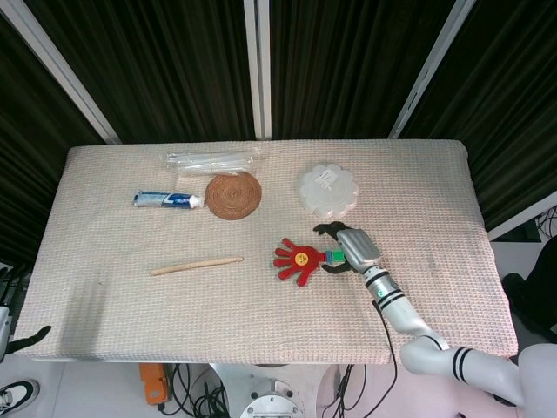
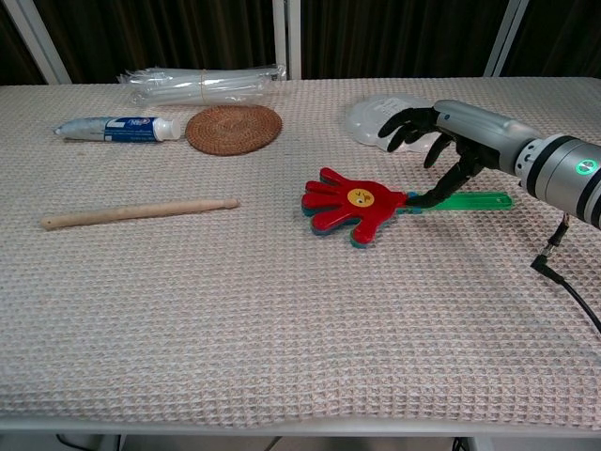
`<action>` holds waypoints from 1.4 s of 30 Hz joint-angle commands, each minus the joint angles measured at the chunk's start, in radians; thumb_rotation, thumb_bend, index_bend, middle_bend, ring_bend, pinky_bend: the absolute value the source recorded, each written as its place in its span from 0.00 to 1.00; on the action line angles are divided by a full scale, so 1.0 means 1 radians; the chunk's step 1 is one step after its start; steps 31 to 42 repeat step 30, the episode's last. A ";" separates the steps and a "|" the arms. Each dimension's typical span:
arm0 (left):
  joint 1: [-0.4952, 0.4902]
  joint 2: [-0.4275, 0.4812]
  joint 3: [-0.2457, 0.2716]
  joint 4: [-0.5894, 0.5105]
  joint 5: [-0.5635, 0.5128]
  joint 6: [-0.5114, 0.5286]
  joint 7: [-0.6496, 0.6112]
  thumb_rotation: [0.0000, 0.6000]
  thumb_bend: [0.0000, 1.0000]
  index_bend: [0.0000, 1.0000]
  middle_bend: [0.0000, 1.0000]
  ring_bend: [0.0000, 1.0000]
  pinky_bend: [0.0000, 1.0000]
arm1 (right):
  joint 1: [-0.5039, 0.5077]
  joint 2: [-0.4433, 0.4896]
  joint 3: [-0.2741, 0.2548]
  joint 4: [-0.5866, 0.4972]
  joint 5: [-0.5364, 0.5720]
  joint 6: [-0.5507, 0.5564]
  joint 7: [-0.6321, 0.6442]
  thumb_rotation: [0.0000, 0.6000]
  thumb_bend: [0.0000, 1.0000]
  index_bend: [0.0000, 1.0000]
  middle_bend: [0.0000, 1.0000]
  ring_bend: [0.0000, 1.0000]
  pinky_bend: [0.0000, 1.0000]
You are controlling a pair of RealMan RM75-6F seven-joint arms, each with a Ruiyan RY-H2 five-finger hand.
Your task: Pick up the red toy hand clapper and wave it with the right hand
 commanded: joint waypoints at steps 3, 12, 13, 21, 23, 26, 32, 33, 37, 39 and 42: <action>0.002 0.003 -0.001 -0.004 0.000 0.004 0.003 1.00 0.09 0.04 0.03 0.00 0.03 | -0.010 0.074 0.001 -0.124 0.054 0.020 -0.102 1.00 0.00 0.00 0.00 0.00 0.00; 0.006 0.006 -0.003 -0.008 -0.003 0.010 0.010 1.00 0.10 0.04 0.03 0.00 0.03 | -0.207 0.222 -0.099 -0.204 -0.193 0.425 -0.238 1.00 0.01 0.00 0.00 0.00 0.00; 0.006 0.007 -0.004 -0.011 -0.003 0.012 0.013 1.00 0.10 0.04 0.03 0.00 0.03 | -0.237 0.231 -0.116 -0.202 -0.206 0.465 -0.256 1.00 0.02 0.00 0.00 0.00 0.00; 0.008 0.025 -0.004 -0.034 -0.007 0.011 0.037 1.00 0.10 0.04 0.03 0.00 0.03 | -0.486 0.251 -0.233 -0.120 -0.193 0.686 -0.292 1.00 0.04 0.00 0.00 0.00 0.00; 0.003 0.031 -0.004 -0.041 -0.005 0.005 0.044 1.00 0.09 0.04 0.03 0.00 0.03 | -0.527 0.246 -0.237 -0.099 -0.193 0.726 -0.257 1.00 0.04 0.00 0.00 0.00 0.00; -0.004 0.029 -0.006 -0.048 -0.002 -0.002 0.056 1.00 0.10 0.04 0.03 0.00 0.03 | -0.565 0.239 -0.231 -0.070 -0.200 0.769 -0.214 1.00 0.04 0.00 0.00 0.00 0.00; -0.010 0.021 -0.006 -0.050 -0.002 -0.012 0.070 1.00 0.10 0.04 0.03 0.00 0.03 | -0.577 0.248 -0.217 -0.051 -0.205 0.770 -0.190 1.00 0.05 0.00 0.00 0.00 0.00; -0.010 0.021 -0.006 -0.050 -0.002 -0.012 0.070 1.00 0.10 0.04 0.03 0.00 0.03 | -0.577 0.248 -0.217 -0.051 -0.205 0.770 -0.190 1.00 0.05 0.00 0.00 0.00 0.00; -0.010 0.021 -0.006 -0.050 -0.002 -0.012 0.070 1.00 0.10 0.04 0.03 0.00 0.03 | -0.577 0.248 -0.217 -0.051 -0.205 0.770 -0.190 1.00 0.05 0.00 0.00 0.00 0.00; -0.010 0.021 -0.006 -0.050 -0.002 -0.012 0.070 1.00 0.10 0.04 0.03 0.00 0.03 | -0.577 0.248 -0.217 -0.051 -0.205 0.770 -0.190 1.00 0.05 0.00 0.00 0.00 0.00; -0.010 0.021 -0.006 -0.050 -0.002 -0.012 0.070 1.00 0.10 0.04 0.03 0.00 0.03 | -0.577 0.248 -0.217 -0.051 -0.205 0.770 -0.190 1.00 0.05 0.00 0.00 0.00 0.00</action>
